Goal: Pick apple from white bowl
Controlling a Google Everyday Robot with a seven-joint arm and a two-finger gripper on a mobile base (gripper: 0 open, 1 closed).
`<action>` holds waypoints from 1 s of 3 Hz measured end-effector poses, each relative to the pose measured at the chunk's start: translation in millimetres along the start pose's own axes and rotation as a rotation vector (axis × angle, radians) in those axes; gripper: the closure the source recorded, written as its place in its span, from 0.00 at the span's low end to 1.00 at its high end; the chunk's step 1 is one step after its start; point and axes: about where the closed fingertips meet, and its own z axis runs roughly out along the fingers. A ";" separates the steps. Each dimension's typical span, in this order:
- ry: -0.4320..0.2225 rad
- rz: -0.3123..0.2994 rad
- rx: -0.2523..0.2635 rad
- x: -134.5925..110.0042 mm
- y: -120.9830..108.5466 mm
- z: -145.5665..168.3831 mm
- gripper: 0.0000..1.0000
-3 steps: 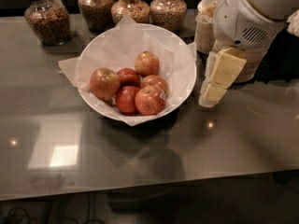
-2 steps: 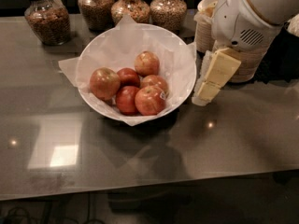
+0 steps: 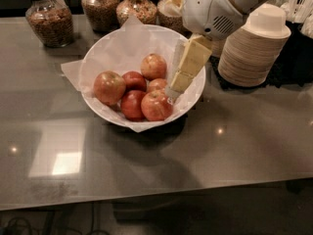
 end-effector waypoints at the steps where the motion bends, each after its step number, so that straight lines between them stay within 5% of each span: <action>1: -0.041 -0.027 -0.064 -12.4 -0.1 17.6 0.00; 2: -0.081 -0.040 -0.123 -18.7 2.0 36.4 0.13; 3: -0.133 -0.056 -0.167 -25.2 3.4 54.1 0.14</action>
Offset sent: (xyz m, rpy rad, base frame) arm 0.0099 0.0525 -0.0331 0.0688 0.1295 0.1899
